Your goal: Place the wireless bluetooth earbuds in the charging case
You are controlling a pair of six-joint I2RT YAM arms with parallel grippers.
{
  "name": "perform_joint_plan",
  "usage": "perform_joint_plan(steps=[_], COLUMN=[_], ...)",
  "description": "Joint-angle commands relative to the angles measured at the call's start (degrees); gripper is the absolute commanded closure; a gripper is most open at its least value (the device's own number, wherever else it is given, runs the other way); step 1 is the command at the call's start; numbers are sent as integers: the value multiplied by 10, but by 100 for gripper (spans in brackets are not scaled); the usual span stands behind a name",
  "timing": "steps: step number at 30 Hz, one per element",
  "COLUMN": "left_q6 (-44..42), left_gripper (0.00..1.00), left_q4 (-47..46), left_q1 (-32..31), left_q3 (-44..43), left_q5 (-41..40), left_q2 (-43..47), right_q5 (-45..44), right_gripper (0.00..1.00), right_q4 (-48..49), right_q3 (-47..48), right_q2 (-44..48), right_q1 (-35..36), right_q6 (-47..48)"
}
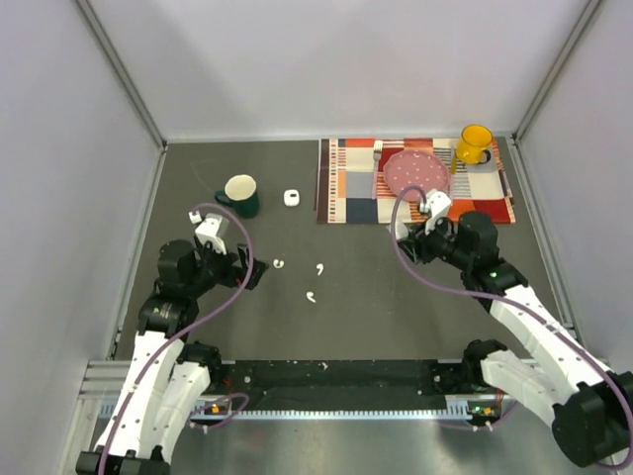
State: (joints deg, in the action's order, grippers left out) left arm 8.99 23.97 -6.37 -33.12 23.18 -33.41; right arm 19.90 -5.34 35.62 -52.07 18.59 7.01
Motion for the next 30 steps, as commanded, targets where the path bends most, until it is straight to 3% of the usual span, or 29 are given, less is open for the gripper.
perform_joint_plan(steps=[1, 3, 9, 14, 20, 30], left_q6=[5, 55, 207, 201, 242, 301], left_gripper=[1, 1, 1, 1, 1, 2], left_q4=[-30, -25, -149, -159, -168, -266], left_q1=[-1, 0, -28, -156, -259, -335], left_q3=[-29, -37, -10, -47, -93, -139], left_q5=[89, 89, 158, 84, 25, -16], left_q2=[-17, -20, -11, -57, -167, -292], right_q5=[34, 29, -7, -33, -74, -58], right_gripper=[100, 100, 100, 100, 100, 100], right_q4=[16, 17, -5, -1, -6, 17], right_q3=[-7, -16, -26, -48, -49, -39], right_q2=[40, 53, 77, 103, 131, 116], right_q1=[48, 76, 139, 171, 202, 226], right_q6=[49, 61, 78, 94, 113, 100])
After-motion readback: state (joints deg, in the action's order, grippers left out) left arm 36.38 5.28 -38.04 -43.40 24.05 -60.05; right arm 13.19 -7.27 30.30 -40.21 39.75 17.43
